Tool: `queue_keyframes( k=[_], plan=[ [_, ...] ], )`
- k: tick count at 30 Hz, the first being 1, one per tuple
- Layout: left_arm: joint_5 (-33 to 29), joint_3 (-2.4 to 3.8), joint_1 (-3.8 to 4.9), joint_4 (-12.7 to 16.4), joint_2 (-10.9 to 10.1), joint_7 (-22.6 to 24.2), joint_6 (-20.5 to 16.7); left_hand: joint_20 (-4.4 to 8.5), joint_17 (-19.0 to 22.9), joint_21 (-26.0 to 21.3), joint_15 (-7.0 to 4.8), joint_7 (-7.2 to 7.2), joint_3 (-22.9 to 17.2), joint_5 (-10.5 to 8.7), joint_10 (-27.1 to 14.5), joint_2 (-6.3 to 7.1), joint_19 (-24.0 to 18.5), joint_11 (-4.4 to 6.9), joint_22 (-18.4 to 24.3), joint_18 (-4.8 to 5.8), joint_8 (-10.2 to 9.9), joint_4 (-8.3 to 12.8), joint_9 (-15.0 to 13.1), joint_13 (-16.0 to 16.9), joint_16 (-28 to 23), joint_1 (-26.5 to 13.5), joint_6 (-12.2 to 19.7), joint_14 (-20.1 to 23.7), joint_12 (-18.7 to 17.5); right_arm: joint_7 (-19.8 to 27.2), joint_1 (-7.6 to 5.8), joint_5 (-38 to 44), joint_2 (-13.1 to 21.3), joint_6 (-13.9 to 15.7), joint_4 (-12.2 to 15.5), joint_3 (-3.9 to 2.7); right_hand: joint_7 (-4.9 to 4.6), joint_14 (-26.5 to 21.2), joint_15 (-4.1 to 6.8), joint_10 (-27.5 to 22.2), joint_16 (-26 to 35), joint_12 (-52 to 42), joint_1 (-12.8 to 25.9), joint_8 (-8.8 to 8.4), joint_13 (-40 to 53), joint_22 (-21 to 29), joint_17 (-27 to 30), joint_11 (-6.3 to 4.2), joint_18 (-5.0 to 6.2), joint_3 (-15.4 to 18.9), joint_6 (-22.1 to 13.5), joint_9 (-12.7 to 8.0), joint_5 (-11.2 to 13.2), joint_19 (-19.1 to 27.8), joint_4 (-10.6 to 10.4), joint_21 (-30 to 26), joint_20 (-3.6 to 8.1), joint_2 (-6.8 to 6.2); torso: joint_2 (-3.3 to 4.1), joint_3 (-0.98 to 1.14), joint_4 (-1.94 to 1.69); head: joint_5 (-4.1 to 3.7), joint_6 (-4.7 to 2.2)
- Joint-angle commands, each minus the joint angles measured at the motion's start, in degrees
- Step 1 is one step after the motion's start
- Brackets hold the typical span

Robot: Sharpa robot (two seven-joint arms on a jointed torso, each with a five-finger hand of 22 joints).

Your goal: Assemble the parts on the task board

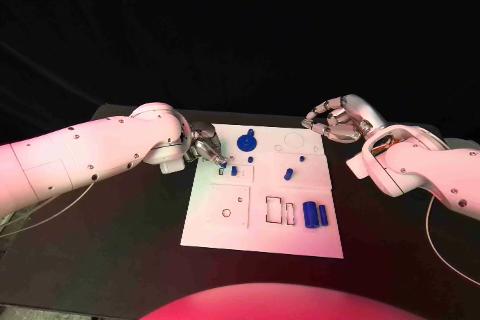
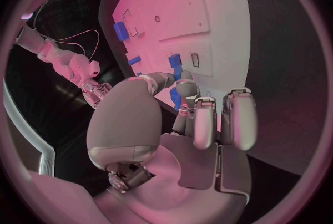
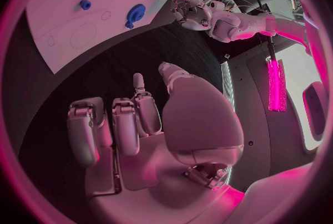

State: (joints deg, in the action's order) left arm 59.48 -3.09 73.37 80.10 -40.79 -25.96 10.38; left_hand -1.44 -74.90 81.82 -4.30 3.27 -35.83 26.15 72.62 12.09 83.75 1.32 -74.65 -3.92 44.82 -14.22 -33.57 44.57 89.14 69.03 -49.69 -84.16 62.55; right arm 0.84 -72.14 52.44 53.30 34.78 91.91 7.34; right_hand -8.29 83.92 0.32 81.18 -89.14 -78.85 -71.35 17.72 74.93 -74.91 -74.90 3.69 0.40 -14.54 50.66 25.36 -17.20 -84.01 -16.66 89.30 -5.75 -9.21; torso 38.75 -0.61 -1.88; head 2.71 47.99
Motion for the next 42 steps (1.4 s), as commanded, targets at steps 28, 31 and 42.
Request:
queue_keyframes(
  k=[28,31,42],
  plan=[
    [5.71,-0.60,-1.17,-1.61,0.97,-0.63,3.09,0.02,-13.96,0.30,-0.49,-0.10,-12.23,0.84,0.89,0.35,0.31,0.04,-0.04,0.65,-0.10,12.69,-0.06,1.05,0.35,-0.59,-0.63,-5.54,0.99,0.35,0.14,0.12,-0.05,-0.02,0.04,0.00,0.12,5.45,0.34,0.00,0.35,-0.13,0.20,0.26,6.09,-14.39,-12.60,-0.21,-0.12,-0.15,-0.42,0.09,-0.48,-5.49,0.16,-0.30,0.43,0.33,-0.05,0.03,0.02,0.01,0.41],
    [5.77,-0.61,-1.19,-1.67,1.04,-0.64,3.32,0.02,-13.96,0.30,-0.49,-0.10,-12.23,0.84,0.89,0.35,0.31,0.04,-0.04,0.65,-0.10,12.69,-0.06,1.05,0.35,-0.59,-0.63,-5.54,0.99,0.36,0.15,0.12,-0.07,-0.02,0.04,0.00,0.12,5.45,0.34,0.00,0.35,-0.13,0.20,0.26,6.09,-14.39,-12.60,-0.21,-0.12,-0.15,-0.42,0.09,-0.48,-5.49,0.16,-0.30,0.43,0.33,-0.06,0.04,0.02,0.02,0.39],
    [5.81,-0.65,-1.21,-1.60,1.16,-0.37,3.87,0.03,-14.03,0.29,-0.49,-0.11,-12.23,0.89,0.92,0.39,0.30,0.05,-0.02,0.64,-0.12,12.72,-0.06,1.09,0.38,-0.61,-0.67,-5.56,1.02,0.35,0.18,0.12,-0.03,-0.03,0.05,0.00,0.12,5.45,0.34,0.00,0.35,-0.13,0.20,0.26,6.09,-14.39,-12.60,-0.21,-0.12,-0.15,-0.42,0.09,-0.48,-5.49,0.16,-0.30,0.43,0.33,-0.05,0.06,0.05,0.10,0.43]
  ],
)
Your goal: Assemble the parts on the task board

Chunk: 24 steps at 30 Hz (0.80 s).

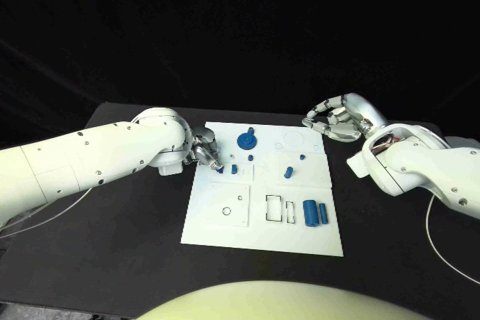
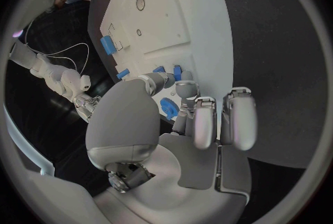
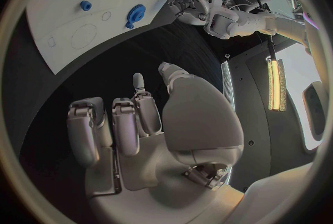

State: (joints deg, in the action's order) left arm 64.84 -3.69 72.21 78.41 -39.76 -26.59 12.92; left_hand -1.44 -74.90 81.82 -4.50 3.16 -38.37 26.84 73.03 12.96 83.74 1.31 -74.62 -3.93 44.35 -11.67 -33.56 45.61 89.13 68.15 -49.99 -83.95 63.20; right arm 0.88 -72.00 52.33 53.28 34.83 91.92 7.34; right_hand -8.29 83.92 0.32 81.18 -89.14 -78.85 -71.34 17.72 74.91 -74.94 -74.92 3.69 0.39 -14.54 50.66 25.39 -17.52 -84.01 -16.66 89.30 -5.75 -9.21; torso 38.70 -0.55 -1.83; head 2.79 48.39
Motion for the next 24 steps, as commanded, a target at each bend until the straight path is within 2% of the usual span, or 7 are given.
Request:
queue_keyframes(
  k=[1,15,24],
  plan=[
    [0.45,-0.06,-0.05,0.11,0.13,0.30,1.31,0.04,-13.99,0.29,-0.29,-0.02,-9.68,0.23,0.58,-0.45,0.30,0.07,-0.04,0.65,0.35,10.20,-0.07,0.20,0.37,0.25,-0.40,-5.76,0.45,0.30,0.04,0.23,-0.01,-0.08,0.05,0.00,0.12,5.45,0.34,0.00,0.35,-0.13,0.20,0.26,6.11,-14.36,-12.58,-0.21,-0.12,-0.15,-0.42,0.06,-0.16,-5.49,0.16,-0.30,0.43,0.33,0.00,0.01,-0.01,0.03,0.03],
    [0.39,-0.03,-0.05,0.23,0.59,0.76,1.14,0.07,-14.10,0.36,-0.32,-0.07,-9.65,0.40,0.84,-0.27,0.35,0.12,-0.18,0.68,0.33,10.38,-0.07,0.64,0.42,0.24,-0.59,-5.78,0.72,0.32,0.05,0.24,0.03,-0.04,0.09,0.00,0.12,5.45,0.34,0.00,0.35,-0.13,0.20,0.26,6.11,-14.36,-12.58,-0.21,-0.12,-0.15,-0.42,0.06,-0.16,-5.49,0.16,-0.30,0.43,0.33,0.02,0.01,0.02,-0.16,0.11],
    [-0.59,-0.01,-0.01,-0.03,1.42,-0.16,2.89,0.15,-14.17,0.37,-0.36,-0.15,-9.54,1.07,1.48,-0.25,0.36,0.17,-0.20,0.68,0.22,10.17,-0.06,1.69,0.45,-0.29,-0.98,-5.80,1.36,0.30,0.05,0.25,0.08,-0.02,0.15,0.00,0.12,5.45,0.34,0.00,0.35,-0.13,0.20,0.26,6.11,-14.36,-12.58,-0.21,-0.12,-0.15,-0.42,0.06,-0.16,-5.49,0.16,-0.30,0.43,0.33,-0.01,0.03,0.00,-0.13,0.30]
  ],
)
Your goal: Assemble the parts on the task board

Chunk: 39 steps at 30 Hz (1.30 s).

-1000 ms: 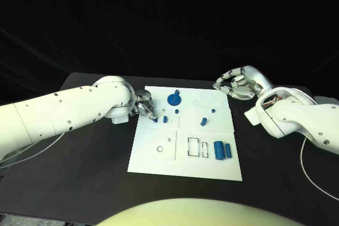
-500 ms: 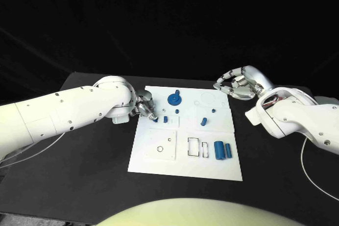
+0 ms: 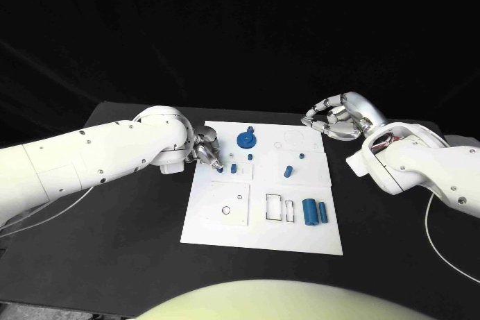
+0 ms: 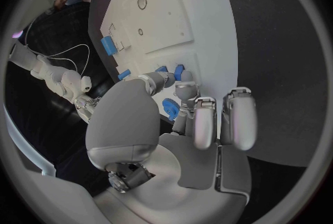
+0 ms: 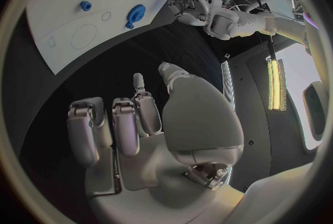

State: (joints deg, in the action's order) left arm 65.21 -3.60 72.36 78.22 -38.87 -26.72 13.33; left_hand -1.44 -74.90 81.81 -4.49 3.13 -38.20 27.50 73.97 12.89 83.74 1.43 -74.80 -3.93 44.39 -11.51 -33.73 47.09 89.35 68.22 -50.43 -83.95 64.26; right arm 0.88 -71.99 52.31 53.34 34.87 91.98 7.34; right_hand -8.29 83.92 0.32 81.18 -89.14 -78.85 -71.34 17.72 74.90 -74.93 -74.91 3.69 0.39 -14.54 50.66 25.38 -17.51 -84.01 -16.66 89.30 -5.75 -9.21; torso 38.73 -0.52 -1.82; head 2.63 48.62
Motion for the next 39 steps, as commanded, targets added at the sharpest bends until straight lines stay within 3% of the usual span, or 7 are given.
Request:
queue_keyframes(
  k=[1,3,11,39],
  plan=[
    [-1.06,-0.10,-0.16,0.08,0.66,-0.17,2.76,0.15,-14.18,0.37,-0.37,-0.13,-9.69,0.49,0.60,-0.17,0.36,0.06,-0.02,0.68,0.16,10.00,0.11,0.31,0.23,-0.41,-0.57,-5.81,0.37,0.29,0.03,0.27,0.02,-0.05,0.08,0.00,0.14,5.45,0.35,-0.03,0.37,-0.09,0.20,0.36,6.07,-14.41,-12.57,-0.22,-0.14,-0.19,-0.46,0.12,-0.26,-5.52,0.18,-0.25,0.45,0.32,-0.04,0.00,-0.02,-0.06,0.10],
    [-1.17,-0.11,-0.15,-0.09,0.94,-0.46,3.15,0.21,-14.39,0.42,-0.44,-0.34,-9.25,1.35,1.50,-0.13,0.40,0.20,-0.15,0.71,0.15,9.72,0.06,2.03,0.33,-1.17,-1.10,-5.86,1.39,0.28,0.03,0.28,0.02,-0.06,0.08,0.00,0.14,5.45,0.35,-0.03,0.37,-0.09,0.20,0.36,6.07,-14.41,-12.57,-0.22,-0.14,-0.19,-0.46,0.12,-0.26,-5.52,0.18,-0.25,0.45,0.32,-0.05,-0.03,-0.05,-0.16,0.14],
    [-1.20,-0.15,-0.14,-0.96,1.78,-1.71,3.68,0.32,-14.72,0.41,-0.62,-0.70,-8.43,1.38,2.56,-0.45,0.39,0.46,-0.16,0.71,0.31,9.24,-0.11,3.96,0.48,-1.98,-1.76,-5.95,2.56,0.27,0.03,0.28,0.03,-0.06,0.07,0.00,0.14,5.45,0.35,-0.03,0.37,-0.09,0.20,0.36,6.07,-14.41,-12.57,-0.22,-0.14,-0.19,-0.46,0.12,-0.26,-5.52,0.18,-0.25,0.45,0.32,0.01,-0.03,0.04,-0.13,0.21],
    [1.39,-0.31,-0.15,-1.77,2.03,-2.60,3.57,0.57,-15.10,0.37,-0.99,-1.24,-8.03,2.16,3.67,-0.58,0.42,0.95,-0.14,0.70,0.49,9.46,-0.27,5.86,0.65,-2.22,-2.55,-6.05,3.66,0.30,0.03,0.28,-0.01,-0.05,-0.03,0.00,0.14,5.45,0.35,-0.03,0.37,-0.09,0.20,0.36,6.07,-14.41,-12.57,-0.22,-0.14,-0.19,-0.46,0.12,-0.26,-5.52,0.18,-0.25,0.45,0.32,-0.01,-0.04,0.00,-0.11,0.52]
  ],
)
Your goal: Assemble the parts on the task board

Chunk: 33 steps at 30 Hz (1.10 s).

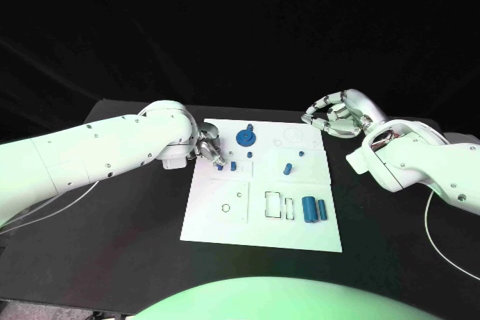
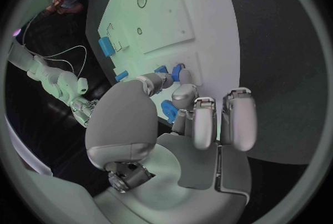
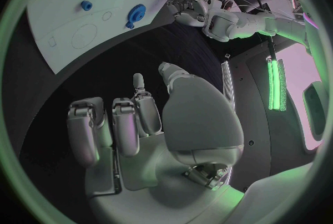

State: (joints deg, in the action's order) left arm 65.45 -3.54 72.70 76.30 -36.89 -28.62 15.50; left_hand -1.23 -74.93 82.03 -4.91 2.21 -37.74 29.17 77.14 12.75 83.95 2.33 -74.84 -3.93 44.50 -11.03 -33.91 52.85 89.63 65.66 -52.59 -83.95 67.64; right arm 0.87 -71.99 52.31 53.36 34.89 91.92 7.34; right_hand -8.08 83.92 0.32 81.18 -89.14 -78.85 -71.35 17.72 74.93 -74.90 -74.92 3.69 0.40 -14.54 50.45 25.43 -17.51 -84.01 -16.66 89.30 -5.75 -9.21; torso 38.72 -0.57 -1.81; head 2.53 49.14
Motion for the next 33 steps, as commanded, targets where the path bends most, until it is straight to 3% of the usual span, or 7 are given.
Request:
queue_keyframes(
  k=[1,14,24,33],
  plan=[
    [1.39,-0.37,-0.50,0.20,0.00,-0.71,1.29,0.38,-15.07,0.14,-0.59,-0.34,-8.51,0.65,0.54,-0.40,0.21,0.07,-0.09,0.70,0.39,9.06,-0.10,0.16,0.37,0.36,-0.45,-6.05,0.30,0.31,0.03,0.28,-0.02,-0.06,0.03,0.00,-0.06,5.45,0.37,-0.06,0.36,-0.05,0.20,0.42,6.01,-14.39,-12.58,-0.23,-0.12,-0.22,-0.29,0.10,-0.33,-5.49,0.18,-0.31,0.46,0.31,0.00,0.00,-0.02,0.00,0.01],
    [3.18,-0.38,-0.51,0.48,-0.25,-0.79,-0.63,0.62,-15.07,0.33,-0.81,-0.55,-8.60,3.47,1.17,0.11,0.45,0.31,-0.46,0.79,0.36,9.76,-0.15,0.77,0.37,0.30,-1.16,-6.05,0.39,0.38,0.03,0.28,-0.04,0.13,0.03,0.00,-0.06,5.45,0.37,-0.06,0.36,-0.05,0.20,0.42,6.01,-14.39,-12.58,-0.23,-0.12,-0.22,-0.29,0.10,-0.33,-5.49,0.18,-0.31,0.46,0.31,-0.02,0.00,-0.02,0.00,0.06],
    [2.78,-0.38,-0.51,0.89,-0.09,-0.72,-0.88,0.65,-15.07,0.37,-0.83,-0.56,-8.56,3.80,1.30,0.10,0.50,0.33,-0.54,0.81,0.36,9.71,-0.16,0.83,0.37,0.15,-1.30,-6.05,0.40,0.40,0.03,0.28,-0.08,0.13,0.01,0.00,-0.06,5.45,0.37,-0.06,0.36,-0.05,0.20,0.42,6.01,-14.39,-12.58,-0.23,-0.12,-0.22,-0.29,0.10,-0.33,-5.49,0.18,-0.31,0.46,0.31,0.03,0.02,-0.02,-0.05,0.01],
    [1.24,-0.39,-0.51,0.67,-0.04,-0.66,-0.46,0.79,-15.07,0.33,-0.99,-1.12,-4.64,3.06,2.01,-0.56,0.58,0.60,-0.65,0.84,0.33,6.97,-0.36,1.25,0.37,-2.69,-1.95,-6.05,0.28,0.40,0.03,0.28,-0.01,0.15,0.04,0.00,-0.06,5.45,0.37,-0.09,0.37,-0.01,0.26,0.47,5.97,-14.38,-12.56,-0.24,-0.12,-0.22,-0.31,0.12,-0.35,-5.48,0.15,-0.33,0.47,0.31,-0.02,0.03,-0.02,-0.13,0.10]
  ],
)
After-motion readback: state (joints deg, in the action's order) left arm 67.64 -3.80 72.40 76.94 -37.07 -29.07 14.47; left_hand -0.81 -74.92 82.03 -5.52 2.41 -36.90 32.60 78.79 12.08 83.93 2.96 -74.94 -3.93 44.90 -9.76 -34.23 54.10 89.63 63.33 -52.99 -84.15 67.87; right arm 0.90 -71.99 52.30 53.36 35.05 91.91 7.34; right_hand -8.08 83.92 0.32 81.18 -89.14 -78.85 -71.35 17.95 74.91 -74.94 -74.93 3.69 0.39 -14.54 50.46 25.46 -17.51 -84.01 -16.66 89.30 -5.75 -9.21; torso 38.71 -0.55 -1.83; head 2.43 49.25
